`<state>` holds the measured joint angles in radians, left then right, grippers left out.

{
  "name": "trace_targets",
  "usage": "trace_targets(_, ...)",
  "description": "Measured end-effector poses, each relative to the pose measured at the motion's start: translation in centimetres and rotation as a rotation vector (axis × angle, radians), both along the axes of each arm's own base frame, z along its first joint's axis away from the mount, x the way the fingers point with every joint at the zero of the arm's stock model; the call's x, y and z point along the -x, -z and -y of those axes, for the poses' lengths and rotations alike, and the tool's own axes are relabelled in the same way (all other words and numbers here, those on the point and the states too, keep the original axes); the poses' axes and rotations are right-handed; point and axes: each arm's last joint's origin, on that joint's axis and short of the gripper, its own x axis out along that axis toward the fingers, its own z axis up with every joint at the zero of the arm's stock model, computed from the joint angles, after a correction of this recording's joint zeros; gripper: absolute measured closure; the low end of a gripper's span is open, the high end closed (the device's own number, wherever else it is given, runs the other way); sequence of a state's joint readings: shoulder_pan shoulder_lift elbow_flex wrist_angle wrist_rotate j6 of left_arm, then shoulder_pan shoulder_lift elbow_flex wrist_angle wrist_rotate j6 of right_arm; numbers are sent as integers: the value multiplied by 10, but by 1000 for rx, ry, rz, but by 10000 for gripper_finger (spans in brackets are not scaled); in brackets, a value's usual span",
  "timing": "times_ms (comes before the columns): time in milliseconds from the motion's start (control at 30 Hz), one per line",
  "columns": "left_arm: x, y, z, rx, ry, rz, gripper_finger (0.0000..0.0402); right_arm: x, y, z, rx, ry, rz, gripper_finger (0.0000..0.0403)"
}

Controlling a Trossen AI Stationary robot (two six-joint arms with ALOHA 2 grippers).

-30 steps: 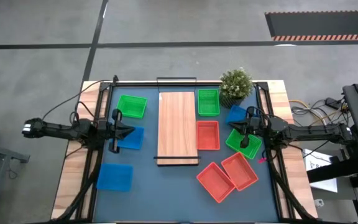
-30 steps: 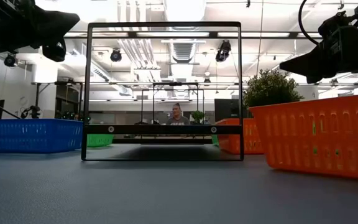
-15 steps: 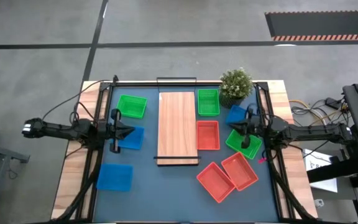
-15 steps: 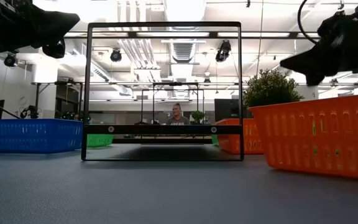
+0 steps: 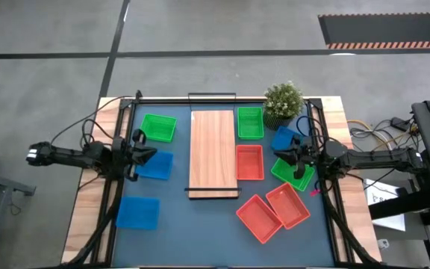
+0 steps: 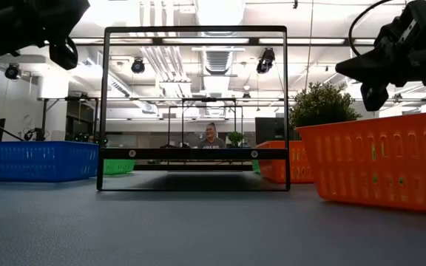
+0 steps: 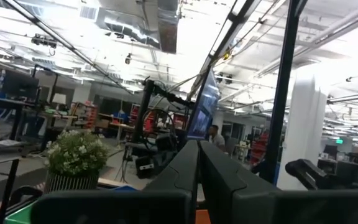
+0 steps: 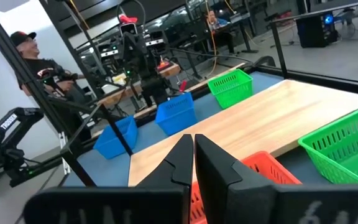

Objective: Stack baskets on shelf by color
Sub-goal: Put the top right green bin on the shelf

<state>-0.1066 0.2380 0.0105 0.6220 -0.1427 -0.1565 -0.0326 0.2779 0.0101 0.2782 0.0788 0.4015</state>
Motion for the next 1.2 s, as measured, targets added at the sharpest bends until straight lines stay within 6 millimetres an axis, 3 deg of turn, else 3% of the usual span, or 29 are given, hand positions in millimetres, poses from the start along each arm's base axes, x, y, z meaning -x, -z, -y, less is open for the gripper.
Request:
trace_targets(533, -6, 4, 1, 8, 10, -50, 402, 0, -33, -3, 180, 0, 329, 394)
trace_targets(833, -6, 3, -3, -122, -190, -57, 402, -23, -29, -6, 315, -18, 171, 394)
trace_targets(1200, 3, -14, -6, -283, -372, 88, 402, -59, -67, -8, 463, -21, 127, 394)
